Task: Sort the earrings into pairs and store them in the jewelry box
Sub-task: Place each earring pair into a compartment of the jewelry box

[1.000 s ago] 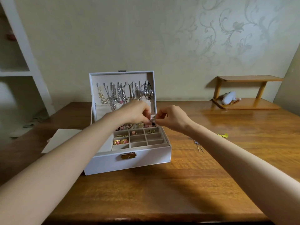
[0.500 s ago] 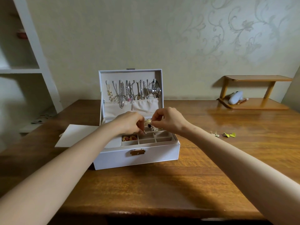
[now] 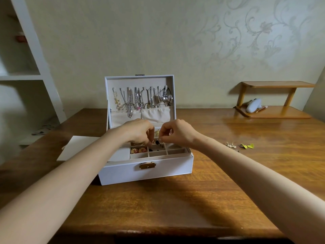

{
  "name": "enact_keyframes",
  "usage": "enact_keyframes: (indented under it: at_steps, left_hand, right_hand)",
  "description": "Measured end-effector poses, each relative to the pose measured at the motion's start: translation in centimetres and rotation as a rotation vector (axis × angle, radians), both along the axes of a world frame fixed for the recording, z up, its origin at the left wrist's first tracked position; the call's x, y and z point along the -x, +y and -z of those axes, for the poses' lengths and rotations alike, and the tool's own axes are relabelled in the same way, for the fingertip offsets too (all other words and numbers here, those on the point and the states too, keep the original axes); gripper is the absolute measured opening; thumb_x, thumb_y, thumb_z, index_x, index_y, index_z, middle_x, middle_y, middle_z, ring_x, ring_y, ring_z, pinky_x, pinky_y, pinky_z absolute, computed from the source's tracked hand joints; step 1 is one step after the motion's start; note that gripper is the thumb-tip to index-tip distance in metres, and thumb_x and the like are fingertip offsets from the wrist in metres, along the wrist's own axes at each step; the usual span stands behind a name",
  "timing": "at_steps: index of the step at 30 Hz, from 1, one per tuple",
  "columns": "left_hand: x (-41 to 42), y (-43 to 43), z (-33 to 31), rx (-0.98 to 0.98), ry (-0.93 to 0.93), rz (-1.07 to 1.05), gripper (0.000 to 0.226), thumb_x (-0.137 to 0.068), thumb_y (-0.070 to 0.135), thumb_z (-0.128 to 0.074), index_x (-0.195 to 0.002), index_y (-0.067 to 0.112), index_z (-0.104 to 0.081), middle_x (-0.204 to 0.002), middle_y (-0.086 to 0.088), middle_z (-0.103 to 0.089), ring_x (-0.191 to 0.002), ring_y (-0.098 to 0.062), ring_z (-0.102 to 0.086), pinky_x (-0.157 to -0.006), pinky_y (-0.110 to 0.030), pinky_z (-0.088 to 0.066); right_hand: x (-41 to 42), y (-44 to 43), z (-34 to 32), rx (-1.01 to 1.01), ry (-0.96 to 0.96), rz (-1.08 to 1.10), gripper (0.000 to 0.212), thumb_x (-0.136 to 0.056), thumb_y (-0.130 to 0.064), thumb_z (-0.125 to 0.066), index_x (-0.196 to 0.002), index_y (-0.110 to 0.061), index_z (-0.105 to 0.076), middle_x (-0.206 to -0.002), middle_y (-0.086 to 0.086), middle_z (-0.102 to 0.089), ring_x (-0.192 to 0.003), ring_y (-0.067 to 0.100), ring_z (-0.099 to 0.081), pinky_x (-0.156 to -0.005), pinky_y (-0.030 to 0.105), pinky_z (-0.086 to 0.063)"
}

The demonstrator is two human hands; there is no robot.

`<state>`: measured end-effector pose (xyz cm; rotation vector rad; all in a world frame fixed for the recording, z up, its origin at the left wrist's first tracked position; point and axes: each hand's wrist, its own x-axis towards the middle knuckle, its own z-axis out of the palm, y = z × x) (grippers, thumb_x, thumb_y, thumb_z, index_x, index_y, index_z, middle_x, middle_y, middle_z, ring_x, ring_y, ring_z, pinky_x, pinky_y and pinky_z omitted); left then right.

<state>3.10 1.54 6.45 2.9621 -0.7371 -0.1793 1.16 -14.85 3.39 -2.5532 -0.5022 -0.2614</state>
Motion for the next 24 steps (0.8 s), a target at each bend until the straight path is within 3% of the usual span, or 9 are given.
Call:
enact_keyframes:
  at_steps: [6,10,13,15,18,22,24]
  left_hand:
    - [0.0,0.0,-0.2,0.011,-0.070,-0.001,0.014,-0.082,0.020,-0.068,-0.081,0.027,-0.056,-0.081,0.008,-0.050,-0.084,-0.015,-0.049,-0.070,-0.029,-0.041]
    - [0.1,-0.1,-0.2,0.012,-0.061,0.004,0.012,-0.082,0.019,-0.069,-0.085,0.028,-0.061,-0.097,0.004,-0.057,-0.093,-0.016,-0.053,-0.081,-0.033,-0.047]
    - [0.0,-0.5,-0.2,0.023,-0.058,0.009,0.011,-0.082,0.018,-0.068,-0.090,0.025,-0.064,-0.102,0.002,-0.061,-0.097,-0.017,-0.056,-0.086,-0.037,-0.049]
    - [0.1,-1.0,-0.3,0.024,-0.056,0.015,0.013,-0.083,0.018,-0.067,-0.095,0.023,-0.065,-0.100,0.002,-0.062,-0.095,-0.017,-0.056,-0.084,-0.035,-0.049]
    - [0.1,-2.1,-0.4,-0.007,-0.044,0.024,0.015,-0.083,0.024,-0.068,-0.097,0.020,-0.066,-0.096,0.002,-0.064,-0.091,-0.017,-0.058,-0.080,-0.034,-0.050]
    - [0.3,-2.8,-0.2,-0.112,0.012,0.031,0.018,-0.082,0.026,-0.069,-0.098,0.019,-0.070,-0.084,0.005,-0.060,-0.082,-0.013,-0.055,-0.059,-0.023,-0.039]
    - [0.4,-2.8,-0.2,-0.127,0.049,0.031,0.019,-0.083,0.022,-0.068,-0.101,0.017,-0.070,-0.086,0.006,-0.059,-0.084,-0.012,-0.054,-0.062,-0.022,-0.041]
  right_hand:
    - [-0.3,0.2,0.4,0.084,-0.011,-0.082,0.009,-0.078,-0.028,-0.072,-0.086,-0.025,-0.071,-0.078,-0.008,-0.058,-0.070,0.010,-0.051,-0.063,0.026,-0.041]
    - [-0.1,-0.1,0.6,0.076,-0.028,-0.085,0.012,-0.076,-0.030,-0.074,-0.088,-0.026,-0.074,-0.076,-0.010,-0.054,-0.064,0.003,-0.045,-0.060,0.024,-0.038]
    - [0.1,-0.8,0.3,0.043,-0.057,-0.068,0.010,-0.078,-0.025,-0.072,-0.087,-0.028,-0.075,-0.077,-0.007,-0.058,-0.068,0.008,-0.050,-0.063,0.027,-0.043]
    - [0.2,-1.7,-0.1,0.011,-0.079,-0.042,0.011,-0.078,-0.021,-0.071,-0.084,-0.029,-0.075,-0.081,-0.002,-0.064,-0.070,0.013,-0.053,-0.065,0.030,-0.045]
    - [0.5,-3.2,-0.5,-0.021,-0.092,0.011,0.013,-0.075,-0.020,-0.071,-0.081,-0.031,-0.074,-0.072,-0.007,-0.062,-0.062,0.006,-0.049,-0.059,0.025,-0.040]
    - [1.0,-4.9,-0.6,-0.028,-0.090,0.066,0.012,-0.077,-0.022,-0.069,-0.080,-0.033,-0.072,-0.069,-0.009,-0.058,-0.059,0.004,-0.046,-0.060,0.026,-0.037]
    - [1.2,-5.4,-0.5,-0.022,-0.088,0.078,0.011,-0.079,-0.021,-0.069,-0.082,-0.031,-0.073,-0.068,-0.010,-0.056,-0.059,0.003,-0.045,-0.061,0.025,-0.036]
